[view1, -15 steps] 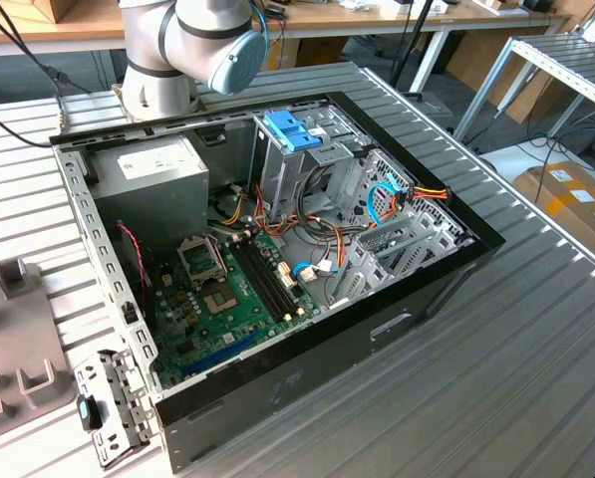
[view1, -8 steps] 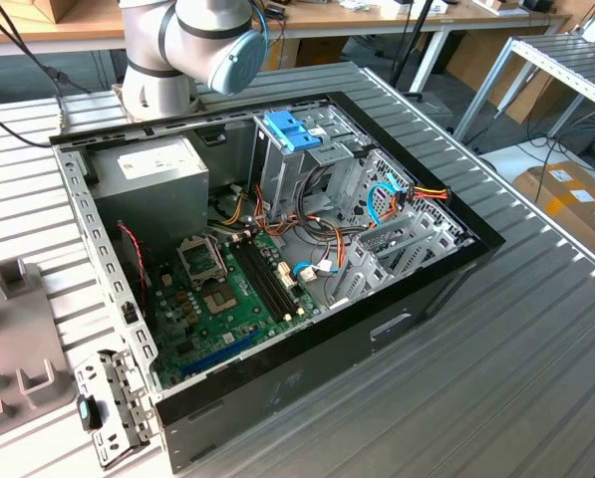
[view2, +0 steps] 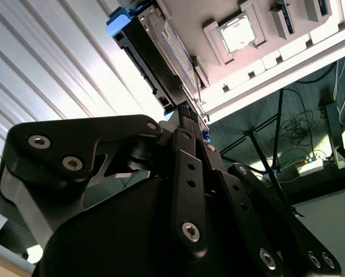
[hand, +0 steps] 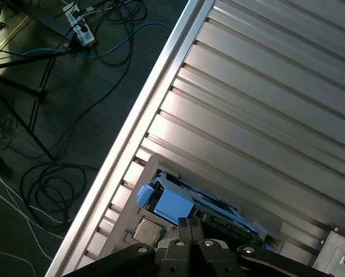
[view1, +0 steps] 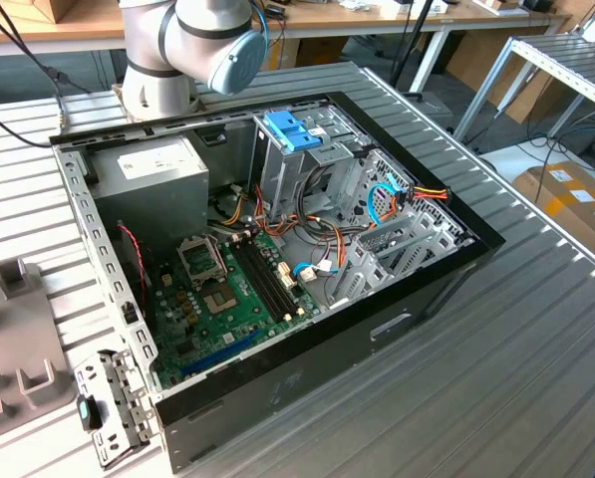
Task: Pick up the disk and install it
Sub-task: 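Pick up the disk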
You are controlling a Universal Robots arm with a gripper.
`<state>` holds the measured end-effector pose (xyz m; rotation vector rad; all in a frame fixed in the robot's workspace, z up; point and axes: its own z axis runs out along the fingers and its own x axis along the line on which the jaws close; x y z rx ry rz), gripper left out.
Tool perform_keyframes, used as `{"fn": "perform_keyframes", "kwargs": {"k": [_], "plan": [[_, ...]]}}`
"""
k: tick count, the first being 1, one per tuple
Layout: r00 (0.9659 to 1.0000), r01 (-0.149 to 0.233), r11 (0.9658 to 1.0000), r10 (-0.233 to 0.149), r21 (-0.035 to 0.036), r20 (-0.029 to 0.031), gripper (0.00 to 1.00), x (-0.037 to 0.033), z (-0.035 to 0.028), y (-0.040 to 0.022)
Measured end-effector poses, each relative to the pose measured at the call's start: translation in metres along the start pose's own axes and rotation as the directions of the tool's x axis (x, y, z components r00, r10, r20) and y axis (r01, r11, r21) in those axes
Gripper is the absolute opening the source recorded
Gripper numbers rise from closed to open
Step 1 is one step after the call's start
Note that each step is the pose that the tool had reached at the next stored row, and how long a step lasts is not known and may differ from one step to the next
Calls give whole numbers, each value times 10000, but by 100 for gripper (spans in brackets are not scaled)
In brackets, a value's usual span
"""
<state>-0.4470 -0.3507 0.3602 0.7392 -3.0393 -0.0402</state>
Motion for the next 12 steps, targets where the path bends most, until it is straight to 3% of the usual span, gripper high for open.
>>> {"fn": "perform_keyframes", "kwargs": {"k": [12], "plan": [[10000,6,10000,-6,0,1,11,0,0,0]]}}
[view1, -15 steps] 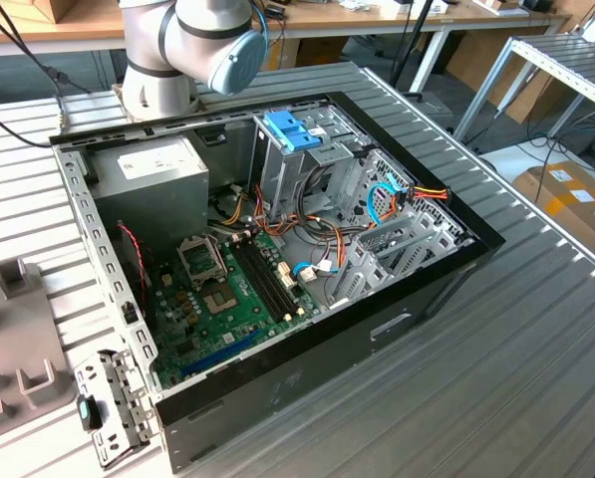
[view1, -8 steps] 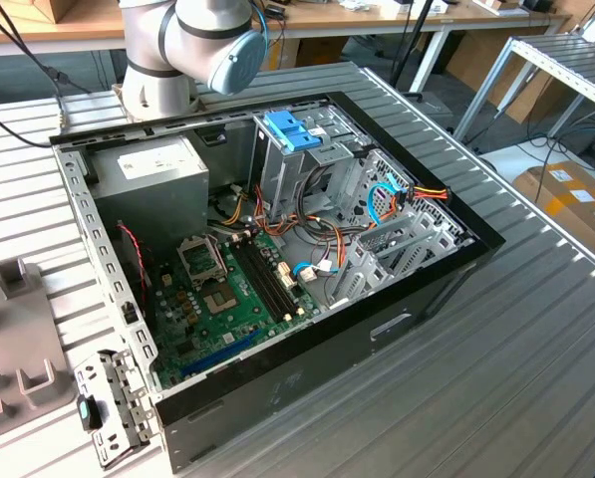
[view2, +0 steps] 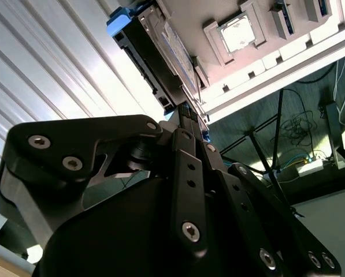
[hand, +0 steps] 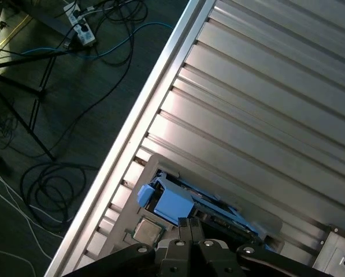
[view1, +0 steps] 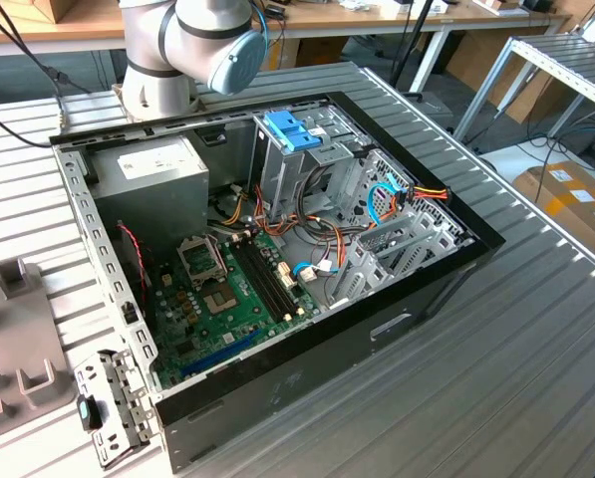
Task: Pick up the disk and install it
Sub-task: 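Pick up the disk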
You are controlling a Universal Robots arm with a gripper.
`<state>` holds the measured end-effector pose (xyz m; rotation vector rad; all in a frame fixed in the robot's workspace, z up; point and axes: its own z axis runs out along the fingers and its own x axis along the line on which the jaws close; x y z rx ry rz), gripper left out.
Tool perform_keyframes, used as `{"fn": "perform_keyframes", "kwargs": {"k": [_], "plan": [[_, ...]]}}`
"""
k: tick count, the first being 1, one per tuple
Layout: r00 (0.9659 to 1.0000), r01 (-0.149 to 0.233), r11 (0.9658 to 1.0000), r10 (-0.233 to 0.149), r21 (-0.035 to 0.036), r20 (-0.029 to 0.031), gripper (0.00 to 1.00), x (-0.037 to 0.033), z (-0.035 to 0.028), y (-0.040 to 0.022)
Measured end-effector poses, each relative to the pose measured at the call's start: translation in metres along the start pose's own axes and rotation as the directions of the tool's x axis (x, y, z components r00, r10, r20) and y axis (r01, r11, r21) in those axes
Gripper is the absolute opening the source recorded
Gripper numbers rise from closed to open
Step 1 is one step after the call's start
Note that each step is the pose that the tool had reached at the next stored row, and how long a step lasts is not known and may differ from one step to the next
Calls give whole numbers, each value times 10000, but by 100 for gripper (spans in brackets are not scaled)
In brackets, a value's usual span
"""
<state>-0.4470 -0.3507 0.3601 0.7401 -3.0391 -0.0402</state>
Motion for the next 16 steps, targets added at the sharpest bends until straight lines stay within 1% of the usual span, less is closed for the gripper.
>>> {"fn": "perform_keyframes", "kwargs": {"k": [3,5,8,9,11,13,14,15,16], "plan": [[10000,72,10000,-72,0,-3,11,0,0,0],[9993,370,9993,-370,2,-11,11,0,0,0],[9973,728,9973,-728,4,-21,11,-1,0,2],[9956,939,9956,-939,5,-27,11,-1,0,3],[9899,1416,9899,-1416,7,-41,11,-2,1,3],[9848,1735,9848,-1735,8,-50,11,-2,2,3],[9813,1926,9813,-1926,8,-56,11,-2,2,3],[9785,2063,9785,-2063,9,-59,11,-2,2,3],[9747,2233,9748,-2233,9,-65,11,-2,2,3]]}}
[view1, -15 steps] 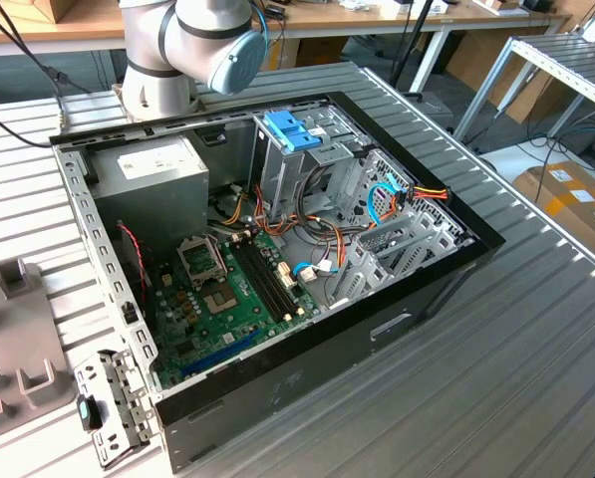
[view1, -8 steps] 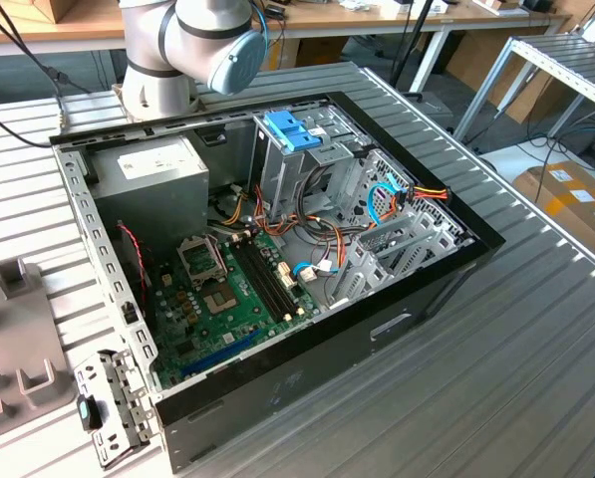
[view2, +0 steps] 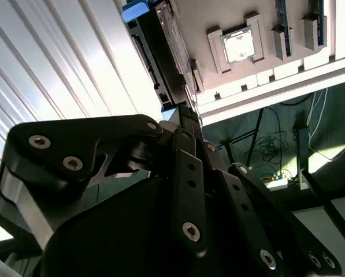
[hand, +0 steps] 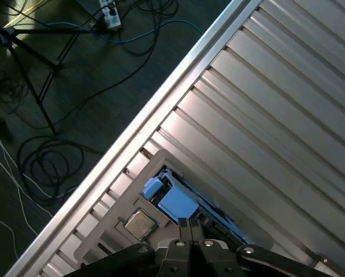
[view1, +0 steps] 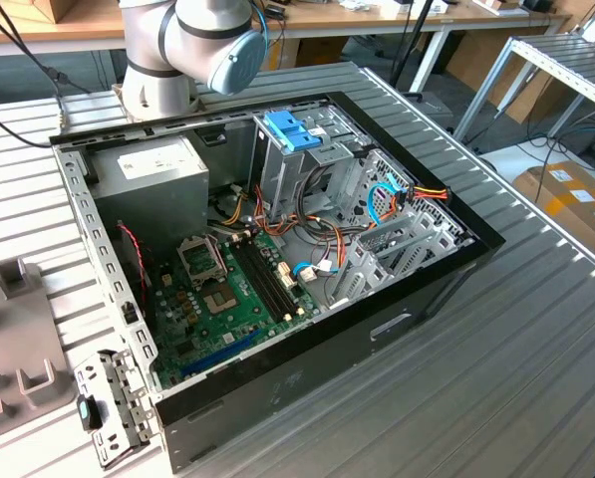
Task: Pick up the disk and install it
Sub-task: 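Pick up the disk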
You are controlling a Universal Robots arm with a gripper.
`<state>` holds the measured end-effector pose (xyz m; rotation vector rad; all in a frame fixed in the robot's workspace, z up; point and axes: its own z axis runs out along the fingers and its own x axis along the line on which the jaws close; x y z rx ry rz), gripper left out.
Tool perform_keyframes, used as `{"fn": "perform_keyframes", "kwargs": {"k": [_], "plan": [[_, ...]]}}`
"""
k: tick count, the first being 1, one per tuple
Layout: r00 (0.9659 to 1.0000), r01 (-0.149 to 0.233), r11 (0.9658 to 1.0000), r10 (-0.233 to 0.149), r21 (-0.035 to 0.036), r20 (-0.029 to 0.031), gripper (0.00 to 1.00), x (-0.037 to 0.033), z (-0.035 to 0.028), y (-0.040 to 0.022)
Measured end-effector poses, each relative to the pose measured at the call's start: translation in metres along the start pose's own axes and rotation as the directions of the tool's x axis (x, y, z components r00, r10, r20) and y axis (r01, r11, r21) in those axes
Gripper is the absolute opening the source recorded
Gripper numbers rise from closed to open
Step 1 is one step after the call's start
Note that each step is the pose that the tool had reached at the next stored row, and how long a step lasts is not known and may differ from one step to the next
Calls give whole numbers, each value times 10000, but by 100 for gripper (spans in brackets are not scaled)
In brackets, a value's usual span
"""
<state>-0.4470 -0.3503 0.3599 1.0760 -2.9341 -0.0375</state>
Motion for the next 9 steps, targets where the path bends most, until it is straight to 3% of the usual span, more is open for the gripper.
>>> {"fn": "perform_keyframes", "kwargs": {"k": [3,6,9], "plan": [[9987,511,9987,-511,3,-14,11,0,1,0],[9940,1093,9940,-1093,5,-32,11,0,2,0],[9869,1613,9869,-1613,7,-46,11,0,4,0]]}}
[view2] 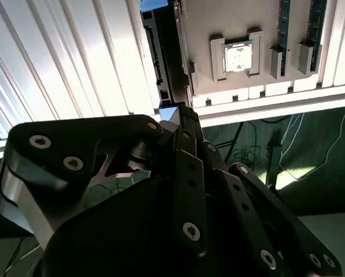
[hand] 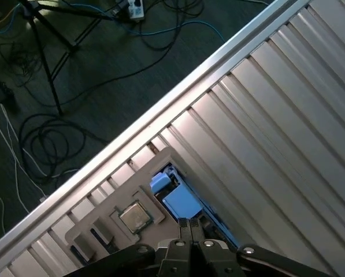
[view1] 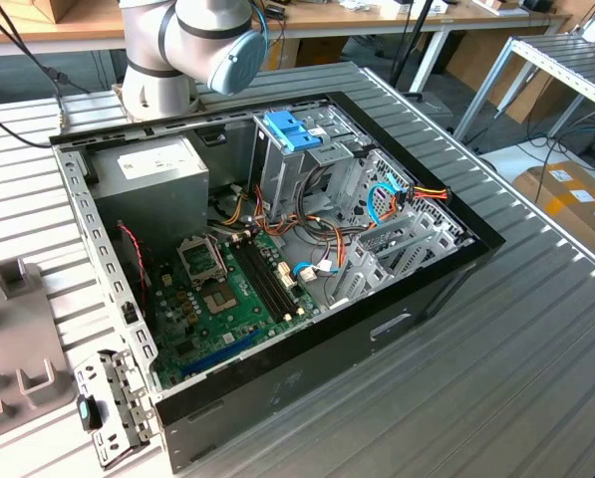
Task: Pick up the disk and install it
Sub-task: 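Pick up the disk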
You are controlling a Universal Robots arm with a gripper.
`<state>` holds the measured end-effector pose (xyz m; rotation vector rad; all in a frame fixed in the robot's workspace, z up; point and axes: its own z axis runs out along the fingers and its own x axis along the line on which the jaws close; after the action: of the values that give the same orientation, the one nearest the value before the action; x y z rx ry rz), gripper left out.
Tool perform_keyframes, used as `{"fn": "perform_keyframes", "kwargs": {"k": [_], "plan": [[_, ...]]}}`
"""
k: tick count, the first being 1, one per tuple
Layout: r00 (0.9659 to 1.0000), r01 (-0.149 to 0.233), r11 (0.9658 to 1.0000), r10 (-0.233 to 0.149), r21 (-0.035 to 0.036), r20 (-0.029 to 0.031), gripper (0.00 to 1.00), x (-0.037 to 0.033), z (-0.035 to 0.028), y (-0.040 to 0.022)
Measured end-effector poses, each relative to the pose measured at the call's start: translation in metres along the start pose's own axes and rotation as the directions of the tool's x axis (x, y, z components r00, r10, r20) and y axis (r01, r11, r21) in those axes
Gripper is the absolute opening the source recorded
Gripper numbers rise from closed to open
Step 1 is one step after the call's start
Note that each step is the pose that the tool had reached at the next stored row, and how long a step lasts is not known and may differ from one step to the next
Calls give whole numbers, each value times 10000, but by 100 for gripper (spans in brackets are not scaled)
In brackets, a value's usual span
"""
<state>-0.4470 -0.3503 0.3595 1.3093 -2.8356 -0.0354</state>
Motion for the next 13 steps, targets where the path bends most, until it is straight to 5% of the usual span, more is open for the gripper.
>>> {"fn": "perform_keyframes", "kwargs": {"k": [4,13], "plan": [[9979,648,9979,-648,4,-19,11,0,1,0],[9976,694,9976,-694,4,-21,11,0,1,0]]}}
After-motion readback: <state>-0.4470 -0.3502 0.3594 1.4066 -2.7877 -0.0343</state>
